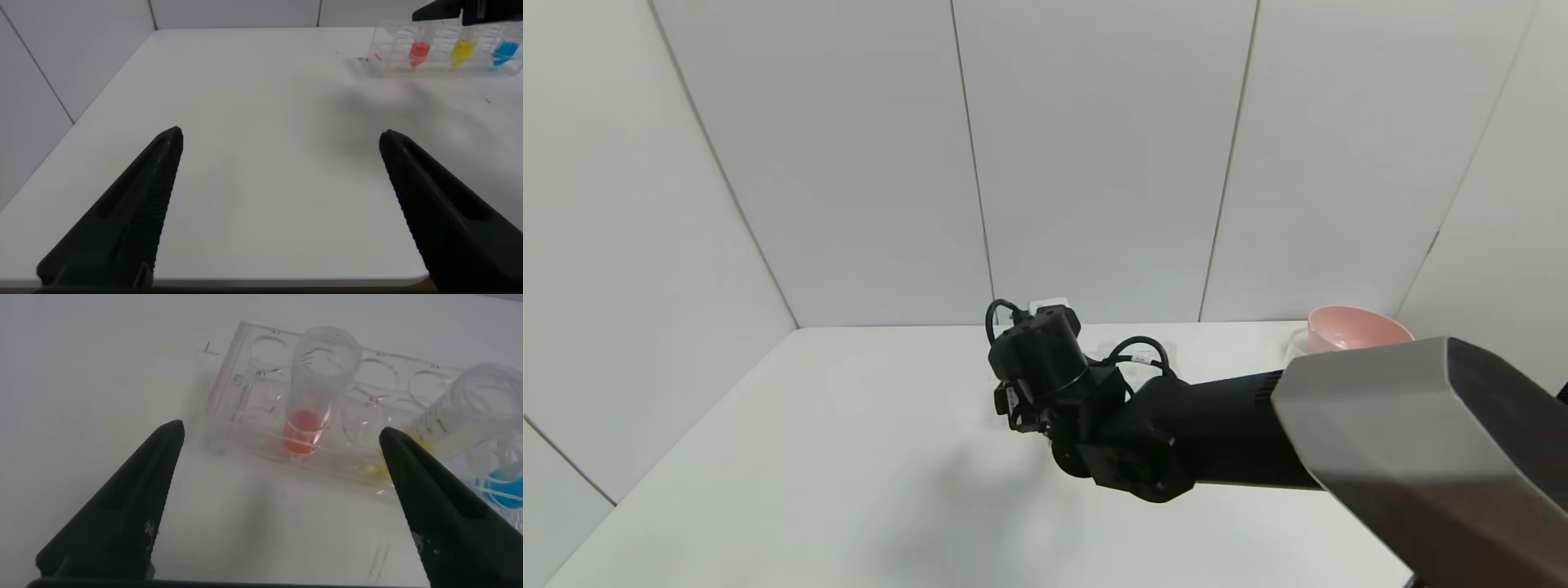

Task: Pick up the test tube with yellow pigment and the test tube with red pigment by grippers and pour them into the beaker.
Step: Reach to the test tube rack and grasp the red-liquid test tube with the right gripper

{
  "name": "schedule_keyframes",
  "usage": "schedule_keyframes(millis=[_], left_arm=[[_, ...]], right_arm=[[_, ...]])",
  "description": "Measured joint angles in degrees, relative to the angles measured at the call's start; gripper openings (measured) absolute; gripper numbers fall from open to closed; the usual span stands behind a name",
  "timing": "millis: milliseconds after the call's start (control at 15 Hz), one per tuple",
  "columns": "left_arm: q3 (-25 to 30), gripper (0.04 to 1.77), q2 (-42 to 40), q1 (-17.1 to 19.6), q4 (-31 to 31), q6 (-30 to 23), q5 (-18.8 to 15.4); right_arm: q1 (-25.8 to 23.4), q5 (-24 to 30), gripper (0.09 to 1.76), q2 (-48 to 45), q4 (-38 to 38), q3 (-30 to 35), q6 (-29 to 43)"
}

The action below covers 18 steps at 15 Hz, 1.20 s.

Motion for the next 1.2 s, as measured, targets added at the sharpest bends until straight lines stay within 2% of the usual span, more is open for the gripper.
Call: schedule_keyframes(millis=[400, 600, 1200], left_arm=[[0.0, 1.72, 0.0, 0.0, 0.0, 0.0, 0.0], [0.0, 1.72, 0.0, 0.0, 0.0, 0.0, 0.0], [0.0, 1.72, 0.0, 0.0, 0.0, 0.0, 0.0]], right_arm=[[-2.3, 0.0, 1.71, 5.5, 3.8, -9.4, 0.0], [-3.3, -0.2, 1.71, 8.1, 3.2, -13.4, -1.0], [-3.6, -0.3, 1.71, 10.9, -1.0, -13.9, -1.8]])
